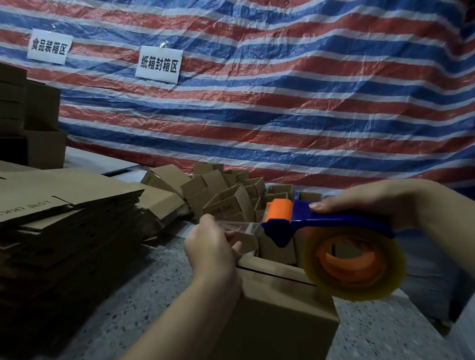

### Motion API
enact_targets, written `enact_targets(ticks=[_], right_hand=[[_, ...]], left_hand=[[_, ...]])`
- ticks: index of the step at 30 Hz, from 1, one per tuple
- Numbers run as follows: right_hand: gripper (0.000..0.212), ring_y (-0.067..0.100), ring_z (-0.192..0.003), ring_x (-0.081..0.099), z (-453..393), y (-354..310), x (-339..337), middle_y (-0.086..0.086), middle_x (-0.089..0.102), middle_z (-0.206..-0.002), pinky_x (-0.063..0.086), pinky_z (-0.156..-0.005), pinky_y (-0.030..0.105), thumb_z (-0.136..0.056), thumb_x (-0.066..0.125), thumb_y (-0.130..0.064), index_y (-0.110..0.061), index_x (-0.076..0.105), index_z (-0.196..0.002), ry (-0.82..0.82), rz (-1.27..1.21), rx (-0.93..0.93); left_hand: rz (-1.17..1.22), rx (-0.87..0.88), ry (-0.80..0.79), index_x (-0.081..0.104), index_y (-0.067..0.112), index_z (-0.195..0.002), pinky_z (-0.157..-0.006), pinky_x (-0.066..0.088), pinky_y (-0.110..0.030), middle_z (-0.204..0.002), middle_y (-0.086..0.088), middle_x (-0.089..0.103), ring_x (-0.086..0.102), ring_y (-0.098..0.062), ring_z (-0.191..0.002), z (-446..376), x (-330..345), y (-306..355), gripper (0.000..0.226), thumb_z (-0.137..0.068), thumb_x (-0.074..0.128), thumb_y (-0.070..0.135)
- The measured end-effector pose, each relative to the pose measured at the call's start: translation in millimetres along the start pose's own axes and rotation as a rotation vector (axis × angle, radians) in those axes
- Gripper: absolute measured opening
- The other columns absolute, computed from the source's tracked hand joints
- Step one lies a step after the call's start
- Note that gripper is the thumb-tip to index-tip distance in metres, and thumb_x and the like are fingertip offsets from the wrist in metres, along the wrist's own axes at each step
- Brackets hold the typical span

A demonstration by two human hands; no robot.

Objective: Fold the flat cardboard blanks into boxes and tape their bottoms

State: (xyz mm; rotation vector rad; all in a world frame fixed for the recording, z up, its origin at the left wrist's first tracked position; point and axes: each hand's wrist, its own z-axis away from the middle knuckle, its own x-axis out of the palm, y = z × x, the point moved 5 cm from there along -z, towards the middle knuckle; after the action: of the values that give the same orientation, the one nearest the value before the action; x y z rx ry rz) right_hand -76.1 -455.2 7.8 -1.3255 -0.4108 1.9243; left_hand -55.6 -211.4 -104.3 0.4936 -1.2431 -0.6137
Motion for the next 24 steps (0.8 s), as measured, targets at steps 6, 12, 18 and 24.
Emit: enact_targets(ticks=[6, 12, 18, 24], right_hand=[[0.103, 0.021, -0.074, 0.073, 36, -18, 29, 0.012, 0.077, -0.097, 0.057, -0.060, 0.030, -0.037, 0.096, -0.063, -0.014, 0.064, -0.121, 0.012, 0.005, 0.013], [0.082, 0.019, -0.072, 0.074, 41, -23, 34, 0.011, 0.078, -0.094, 0.057, -0.058, 0.028, -0.055, 0.086, -0.060, -0.013, 0.065, -0.119, 0.068, 0.054, 0.066], [0.076, 0.017, -0.076, 0.073, 35, -43, 46, 0.008, 0.077, -0.097, 0.058, -0.064, 0.028, -0.059, 0.082, -0.063, -0.016, 0.066, -0.117, -0.009, 0.194, 0.082], [0.074, 0.017, -0.076, 0.073, 32, -53, 53, 0.007, 0.078, -0.095, 0.059, -0.065, 0.028, -0.060, 0.083, -0.063, -0.015, 0.067, -0.114, -0.013, 0.271, 0.114]], left_hand=[[0.074, 0.045, 0.046, 0.050, 0.010, -0.079, -0.076, 0.060, -0.042, -0.069, -0.005, 0.042, 0.045, -0.016, -0.066, 4, -1, 3, 0.021, -0.098, 0.043, 0.014], [-0.320, 0.299, -0.048, 0.038, 0.015, -0.063, -0.053, 0.031, -0.031, -0.044, 0.010, 0.033, 0.031, -0.011, -0.050, -5, -10, 32, 0.032, -0.094, 0.048, 0.016], [-0.686, 0.373, -0.146, 0.061, 0.000, -0.081, -0.055, 0.033, -0.034, -0.069, -0.009, 0.042, 0.039, -0.020, -0.063, -20, -49, 35, 0.025, -0.095, 0.053, 0.019], [-0.686, 0.210, -0.173, 0.067, -0.003, -0.091, -0.064, 0.042, -0.031, -0.076, -0.007, 0.059, 0.054, -0.018, -0.073, -30, -63, 23, 0.044, -0.085, 0.074, 0.040]])
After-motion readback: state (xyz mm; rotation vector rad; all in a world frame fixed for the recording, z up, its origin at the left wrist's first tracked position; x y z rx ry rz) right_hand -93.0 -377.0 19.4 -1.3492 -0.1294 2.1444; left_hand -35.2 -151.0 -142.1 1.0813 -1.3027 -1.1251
